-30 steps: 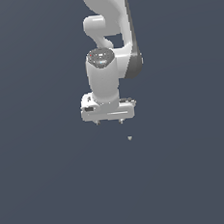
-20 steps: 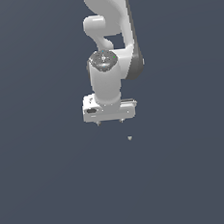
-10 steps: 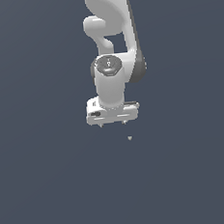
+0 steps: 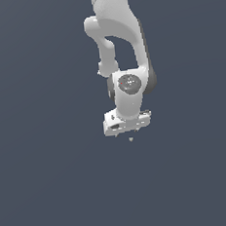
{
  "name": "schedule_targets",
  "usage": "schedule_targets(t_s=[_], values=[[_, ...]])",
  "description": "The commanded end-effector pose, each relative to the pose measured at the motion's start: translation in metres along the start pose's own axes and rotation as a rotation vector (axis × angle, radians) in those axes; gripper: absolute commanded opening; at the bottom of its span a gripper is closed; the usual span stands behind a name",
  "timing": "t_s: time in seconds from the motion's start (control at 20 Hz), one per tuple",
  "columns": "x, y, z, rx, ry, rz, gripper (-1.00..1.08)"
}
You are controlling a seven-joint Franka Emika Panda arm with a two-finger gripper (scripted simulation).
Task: Pick up the object and move it to a goal position.
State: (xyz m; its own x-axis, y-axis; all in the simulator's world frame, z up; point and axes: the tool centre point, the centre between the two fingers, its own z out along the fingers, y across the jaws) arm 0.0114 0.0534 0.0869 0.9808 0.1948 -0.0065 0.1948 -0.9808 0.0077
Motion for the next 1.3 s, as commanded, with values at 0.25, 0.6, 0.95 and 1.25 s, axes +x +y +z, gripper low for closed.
schedule_targets(t_s=[0.25,0.6,0.95,1.25], values=[[0.006,-0.025,0.026,0.007,0.007,-0.060,1.00],[0.005,-0.025,0.032,0.007,0.005,-0.060,1.00],[0.005,-0.026,0.064,0.007,0.006,-0.062,1.00],[0.006,-0.026,0.078,0.007,0.007,-0.063,1.00]])
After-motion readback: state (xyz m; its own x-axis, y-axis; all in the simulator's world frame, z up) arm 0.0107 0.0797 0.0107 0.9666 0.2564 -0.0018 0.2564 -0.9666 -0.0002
